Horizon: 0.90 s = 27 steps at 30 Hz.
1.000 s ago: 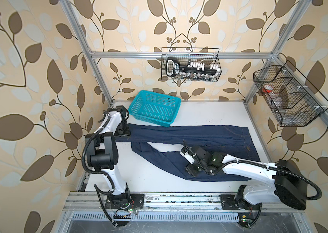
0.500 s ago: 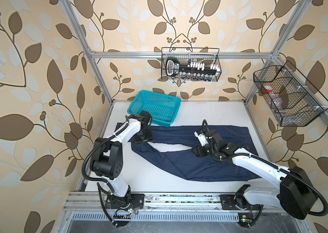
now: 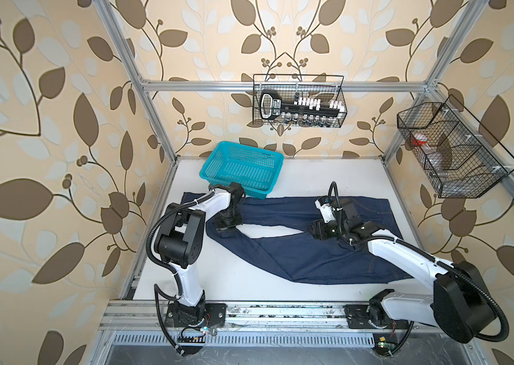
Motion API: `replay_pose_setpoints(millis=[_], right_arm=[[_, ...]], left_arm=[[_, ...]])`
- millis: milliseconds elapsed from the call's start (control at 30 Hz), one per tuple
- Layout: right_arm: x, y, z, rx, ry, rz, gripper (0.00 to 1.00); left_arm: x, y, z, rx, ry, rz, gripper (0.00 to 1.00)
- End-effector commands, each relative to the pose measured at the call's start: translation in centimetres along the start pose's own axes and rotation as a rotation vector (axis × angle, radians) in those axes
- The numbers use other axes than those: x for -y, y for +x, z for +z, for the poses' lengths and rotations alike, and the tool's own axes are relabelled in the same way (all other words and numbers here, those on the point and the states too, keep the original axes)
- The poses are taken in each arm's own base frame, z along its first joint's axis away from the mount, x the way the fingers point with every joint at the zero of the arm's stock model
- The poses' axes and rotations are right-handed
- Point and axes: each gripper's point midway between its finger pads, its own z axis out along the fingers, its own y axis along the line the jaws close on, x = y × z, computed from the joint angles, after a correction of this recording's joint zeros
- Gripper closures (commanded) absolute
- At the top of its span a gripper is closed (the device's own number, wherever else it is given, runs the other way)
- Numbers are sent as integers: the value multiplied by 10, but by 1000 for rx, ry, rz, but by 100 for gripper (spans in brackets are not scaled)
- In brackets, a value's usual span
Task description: Fold and stack the trousers
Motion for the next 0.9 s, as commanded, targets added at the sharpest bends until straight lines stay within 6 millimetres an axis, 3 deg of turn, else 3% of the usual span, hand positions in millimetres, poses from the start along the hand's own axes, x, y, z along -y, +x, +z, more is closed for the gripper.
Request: replay_pose_setpoints(millis=[0, 267, 433, 567, 700, 867], right_arm=[[3, 1, 11, -10, -4, 32, 36], [17, -13, 38, 8, 25, 105, 36], [14, -17, 45, 7, 4, 103, 36], [9, -18, 45, 15, -16, 116, 36], [-5, -21, 43, 25, -60, 107, 36], [-21, -23, 47, 24, -100, 97, 36]], left_arm=[[-19, 4, -5, 17, -86, 2, 100], [-54, 23, -35, 63, -160, 4, 100], [-12, 15, -48, 68, 60, -81, 60], [23, 6, -39, 43, 196, -227, 50], [31, -3, -25, 33, 145, -265, 44], [28, -12, -9, 37, 73, -253, 49]])
